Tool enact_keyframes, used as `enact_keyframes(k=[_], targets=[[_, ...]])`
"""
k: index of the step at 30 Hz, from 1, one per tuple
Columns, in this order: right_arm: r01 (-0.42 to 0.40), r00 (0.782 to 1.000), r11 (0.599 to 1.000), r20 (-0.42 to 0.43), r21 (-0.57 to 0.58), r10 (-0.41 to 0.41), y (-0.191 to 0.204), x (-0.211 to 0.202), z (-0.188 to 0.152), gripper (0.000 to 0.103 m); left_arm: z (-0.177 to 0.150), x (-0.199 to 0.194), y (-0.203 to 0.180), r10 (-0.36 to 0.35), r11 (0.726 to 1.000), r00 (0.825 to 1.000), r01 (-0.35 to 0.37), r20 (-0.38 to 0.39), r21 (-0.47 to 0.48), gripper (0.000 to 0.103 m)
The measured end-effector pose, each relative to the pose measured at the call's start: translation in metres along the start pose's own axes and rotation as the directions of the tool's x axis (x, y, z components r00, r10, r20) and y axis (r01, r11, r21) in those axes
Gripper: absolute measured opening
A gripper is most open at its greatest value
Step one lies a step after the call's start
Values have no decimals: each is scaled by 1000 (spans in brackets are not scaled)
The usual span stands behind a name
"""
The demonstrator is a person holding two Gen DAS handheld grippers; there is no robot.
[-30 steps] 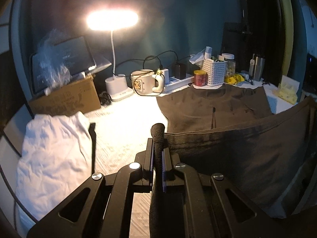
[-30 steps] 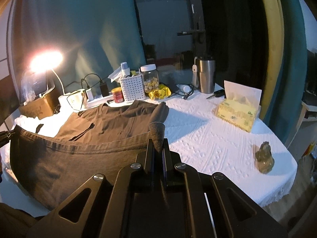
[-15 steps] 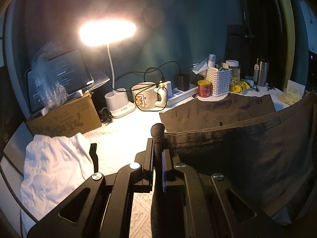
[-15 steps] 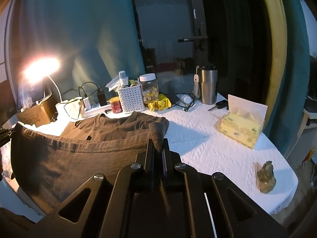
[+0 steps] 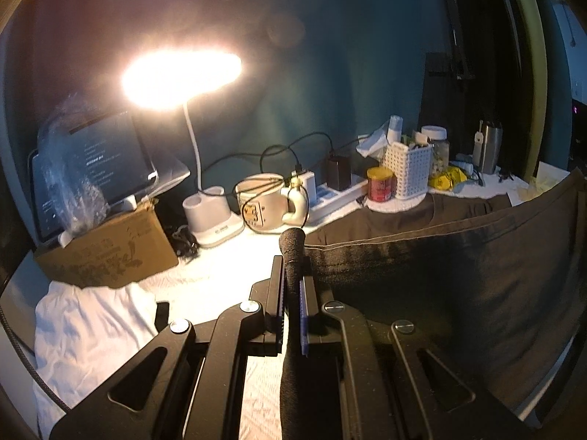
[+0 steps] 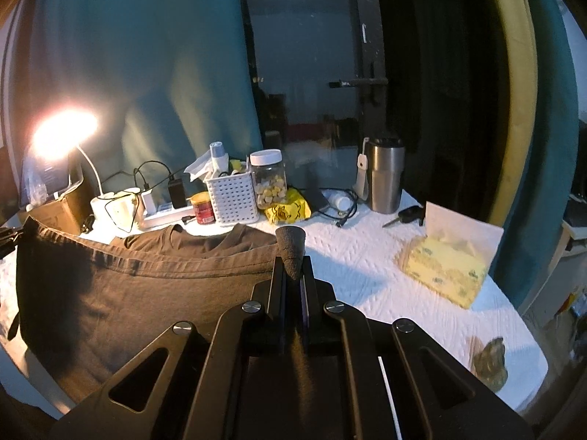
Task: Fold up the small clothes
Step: 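Lift the hem with both grippers and fold it over toward the collar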
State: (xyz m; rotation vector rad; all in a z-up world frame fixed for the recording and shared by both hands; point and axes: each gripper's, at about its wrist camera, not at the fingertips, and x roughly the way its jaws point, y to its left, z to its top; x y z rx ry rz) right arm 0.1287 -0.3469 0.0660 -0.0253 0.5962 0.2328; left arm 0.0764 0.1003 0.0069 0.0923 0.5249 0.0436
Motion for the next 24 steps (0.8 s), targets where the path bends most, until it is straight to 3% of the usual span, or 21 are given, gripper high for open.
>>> enact_keyframes(k=[6, 24], targets=[[-4, 1000, 1000, 14, -10, 5, -2, 17, 13, 7, 15, 14, -2, -22, 1000, 1000, 22, 22, 7, 5], [-10, 1000, 998, -8, -59, 9, -16, 96, 48, 7, 43, 81, 8, 38, 999, 999, -38, 18, 23, 5]])
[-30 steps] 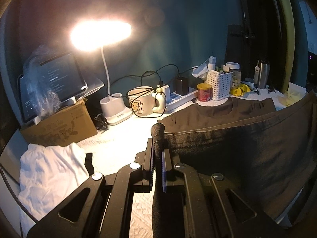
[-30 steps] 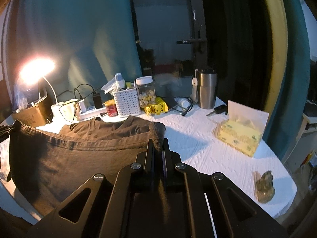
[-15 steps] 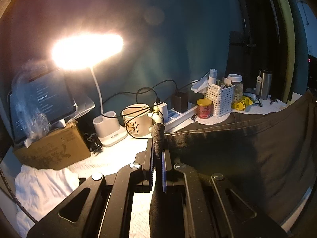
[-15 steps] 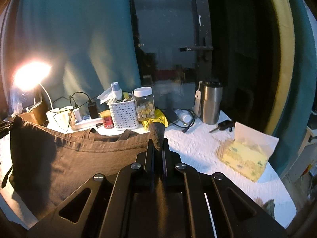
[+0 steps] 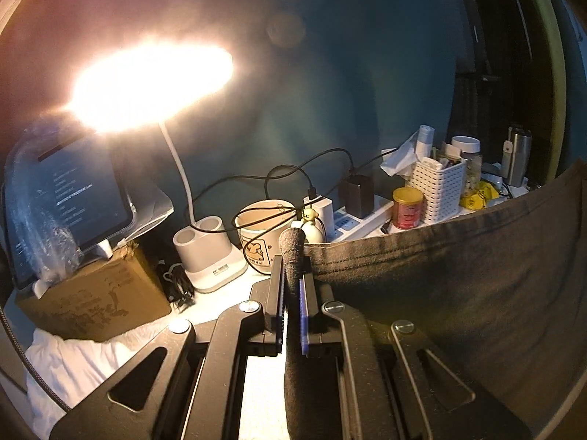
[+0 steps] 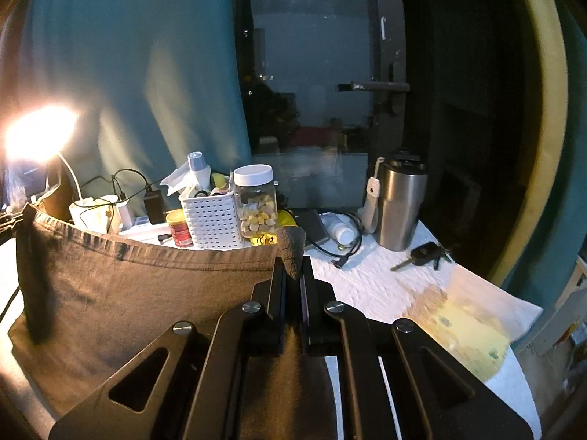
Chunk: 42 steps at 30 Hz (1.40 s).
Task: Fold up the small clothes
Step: 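Lift the hem with both grippers and fold it over toward the collar, then lower the hem at the collar and open both grippers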
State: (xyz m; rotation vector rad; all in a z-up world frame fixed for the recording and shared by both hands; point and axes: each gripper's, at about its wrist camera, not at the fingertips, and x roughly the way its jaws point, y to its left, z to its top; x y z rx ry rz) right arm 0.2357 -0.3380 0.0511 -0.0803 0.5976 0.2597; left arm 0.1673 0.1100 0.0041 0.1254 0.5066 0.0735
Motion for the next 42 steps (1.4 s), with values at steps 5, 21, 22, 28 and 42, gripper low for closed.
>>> enact_keyframes(k=[5, 21, 22, 28, 42], targets=[[1, 1000, 1000, -11, -12, -1, -2, 29, 10, 7, 8, 24, 1, 5, 1000, 1000, -5, -1, 15, 5], [3, 999, 998, -31, -57, -5, -8, 97, 35, 7, 30, 79, 8, 29, 998, 1000, -30, 5, 61, 5], [4, 999, 998, -33, -59, -6, -9, 101, 36, 7, 31, 84, 9, 32, 997, 999, -32, 3, 66, 5], [7, 999, 999, -46, -54, -9, -14, 120, 36, 7, 35, 106, 14, 34, 996, 999, -34, -5, 77, 5], [33, 991, 999, -127, -37, -38, -20, 160, 15, 8, 15, 150, 11, 33, 998, 994, -27, -102, 63, 8]])
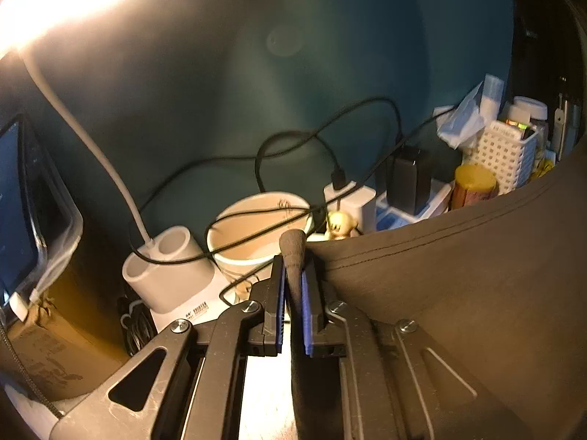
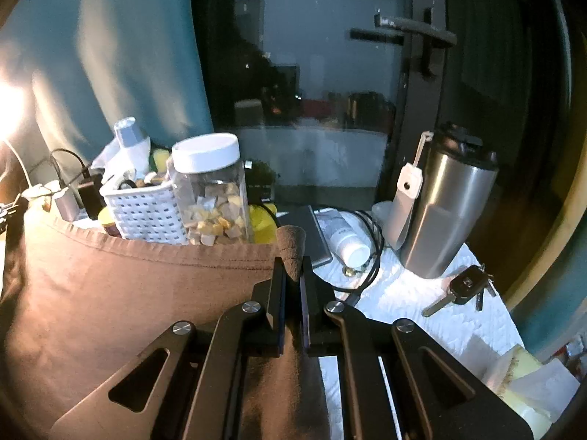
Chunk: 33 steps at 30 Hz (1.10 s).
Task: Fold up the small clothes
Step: 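Lower the hem at the collar and open both grippers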
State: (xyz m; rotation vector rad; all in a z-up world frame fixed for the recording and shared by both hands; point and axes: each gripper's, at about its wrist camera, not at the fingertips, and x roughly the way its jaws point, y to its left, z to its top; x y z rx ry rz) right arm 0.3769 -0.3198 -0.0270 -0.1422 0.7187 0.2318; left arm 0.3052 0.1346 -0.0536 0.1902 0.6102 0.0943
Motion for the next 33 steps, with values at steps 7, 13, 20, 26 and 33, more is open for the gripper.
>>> enact_keyframes(k=[7, 13, 20, 26, 33], targets=[[39, 996, 999, -78, 4, -39, -5, 22, -11, 8, -13, 18, 4, -12, 1000, 997, 11, -80, -21, 9], [80, 990, 997, -120, 5, -78, -9, 27, -14, 10, -17, 24, 9, -30, 998, 991, 24, -128, -52, 10], [96, 989, 995, -118, 15, -94, -13, 16, -13, 36, -23, 19, 26, 7, 996, 987, -22, -160, -91, 9], [94, 989, 996, -114, 8, -92, -9, 4, -15, 36, -31, 7, 35, 2, 993, 987, -20, -163, -112, 9], [92, 990, 995, -113, 25, -88, -7, -11, -21, 36, -44, -17, 41, -18, 991, 988, -3, -152, -133, 9]])
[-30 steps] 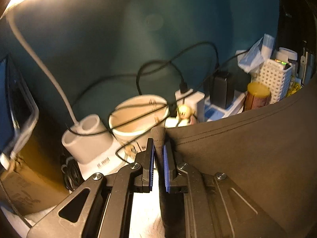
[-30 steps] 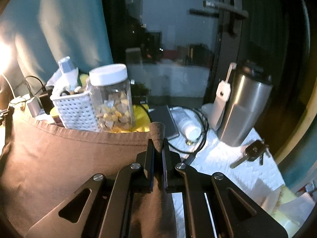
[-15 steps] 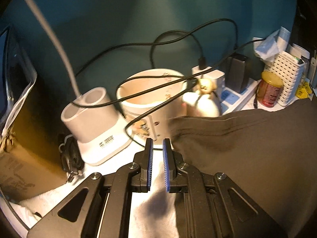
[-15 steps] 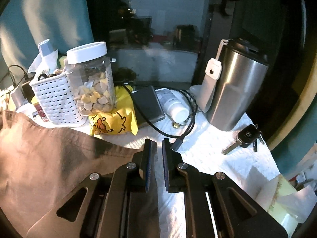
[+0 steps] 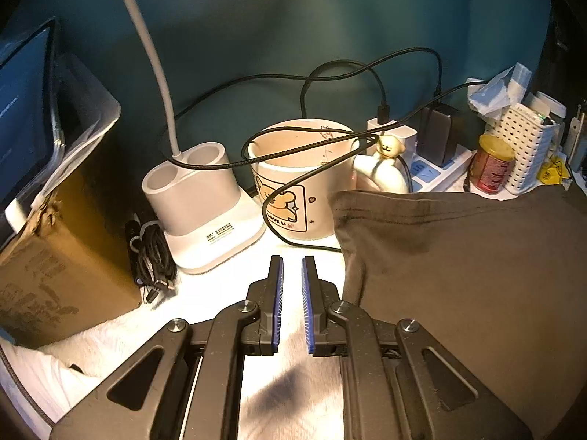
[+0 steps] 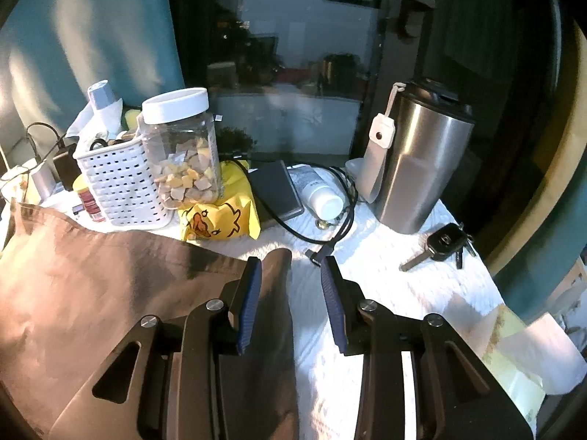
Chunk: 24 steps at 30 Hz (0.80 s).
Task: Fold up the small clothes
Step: 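Move both open grippers back to the end of the folded shirt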
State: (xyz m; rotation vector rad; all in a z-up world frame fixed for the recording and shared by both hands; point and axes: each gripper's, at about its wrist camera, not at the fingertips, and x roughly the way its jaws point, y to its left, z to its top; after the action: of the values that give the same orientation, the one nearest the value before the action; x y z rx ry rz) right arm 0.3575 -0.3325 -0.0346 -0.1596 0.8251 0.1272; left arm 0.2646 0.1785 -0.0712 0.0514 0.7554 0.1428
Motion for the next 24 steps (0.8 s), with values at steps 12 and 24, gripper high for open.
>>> enact_keyframes(k=[12, 24], targets=[[-8, 1000, 1000, 20, 5, 8, 1, -51, -19, 36, -18, -42, -7, -56, 998, 998, 56, 31, -4, 9], [-3, 1000, 999, 13, 37, 2, -6, -96, -58, 36, -54, -77, -9, -91, 995, 996, 92, 23, -29, 29]])
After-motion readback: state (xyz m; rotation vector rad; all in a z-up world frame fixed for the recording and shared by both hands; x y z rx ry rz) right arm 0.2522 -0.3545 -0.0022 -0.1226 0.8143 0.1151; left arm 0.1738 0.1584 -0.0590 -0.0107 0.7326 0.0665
